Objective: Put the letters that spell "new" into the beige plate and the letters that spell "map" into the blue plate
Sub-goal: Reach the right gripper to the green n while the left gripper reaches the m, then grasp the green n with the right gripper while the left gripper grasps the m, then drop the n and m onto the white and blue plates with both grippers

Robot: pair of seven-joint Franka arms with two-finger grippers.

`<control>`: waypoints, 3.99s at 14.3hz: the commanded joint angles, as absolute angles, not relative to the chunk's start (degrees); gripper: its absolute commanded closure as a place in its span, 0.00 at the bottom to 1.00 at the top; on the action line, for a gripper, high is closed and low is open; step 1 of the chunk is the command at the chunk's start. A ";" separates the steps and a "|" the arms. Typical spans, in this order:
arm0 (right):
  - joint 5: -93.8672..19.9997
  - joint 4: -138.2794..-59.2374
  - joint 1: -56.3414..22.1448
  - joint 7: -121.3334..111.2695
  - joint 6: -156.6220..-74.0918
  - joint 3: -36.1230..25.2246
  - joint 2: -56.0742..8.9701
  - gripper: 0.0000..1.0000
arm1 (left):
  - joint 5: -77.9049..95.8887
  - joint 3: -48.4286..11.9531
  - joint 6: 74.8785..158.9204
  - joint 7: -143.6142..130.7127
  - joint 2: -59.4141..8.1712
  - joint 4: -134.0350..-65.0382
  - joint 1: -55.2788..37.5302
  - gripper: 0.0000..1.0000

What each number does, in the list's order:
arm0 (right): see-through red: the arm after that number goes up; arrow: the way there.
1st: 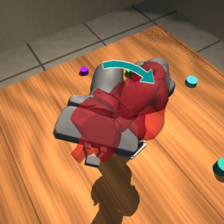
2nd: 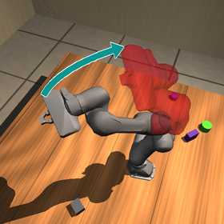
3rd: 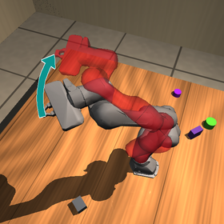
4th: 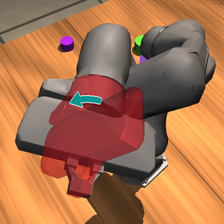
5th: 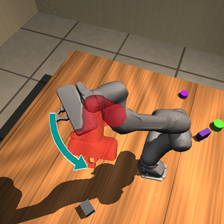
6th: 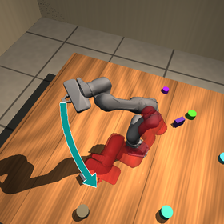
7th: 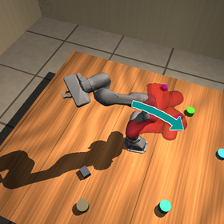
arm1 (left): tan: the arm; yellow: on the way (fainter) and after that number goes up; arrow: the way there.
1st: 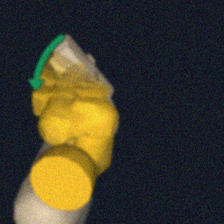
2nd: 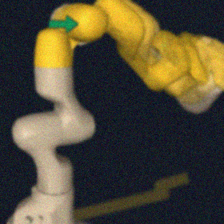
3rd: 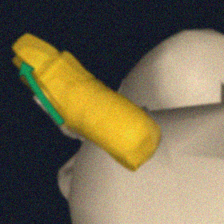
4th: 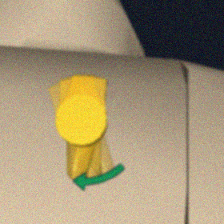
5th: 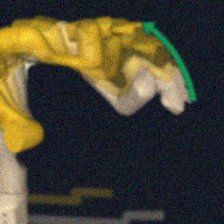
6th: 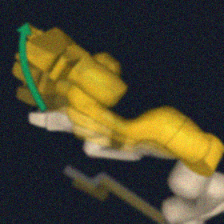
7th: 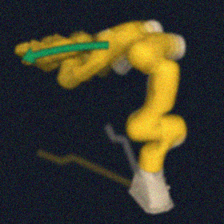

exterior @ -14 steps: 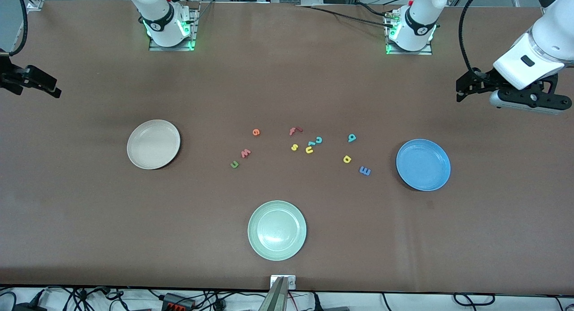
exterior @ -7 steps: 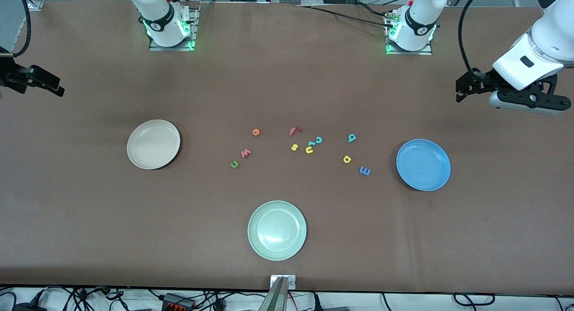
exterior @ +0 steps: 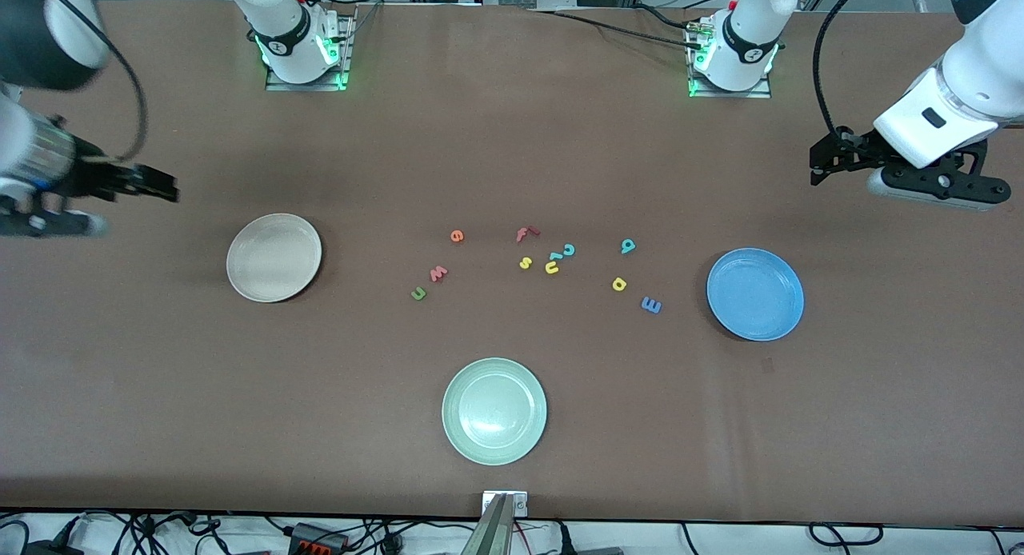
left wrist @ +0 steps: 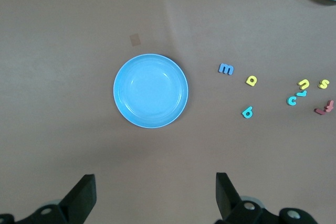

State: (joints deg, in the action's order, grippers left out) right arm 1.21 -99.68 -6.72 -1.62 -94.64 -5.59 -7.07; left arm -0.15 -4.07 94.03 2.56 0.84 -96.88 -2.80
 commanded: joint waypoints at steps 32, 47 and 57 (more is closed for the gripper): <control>-2.72 -97.12 -34.36 0.53 -141.15 -5.71 -42.27 0.34 | 2.29 -4.83 134.03 -78.92 -38.58 -99.23 -15.47 0.25; -2.64 -95.54 -33.49 -0.88 -140.63 -5.80 -41.92 0.80 | 2.55 -4.92 138.96 -78.66 -39.11 -102.30 -15.56 0.86; -2.55 -96.59 -22.07 -1.22 -115.70 -6.77 -33.23 0.84 | 1.93 -4.04 127.19 -53.22 -30.94 -102.04 -8.62 0.91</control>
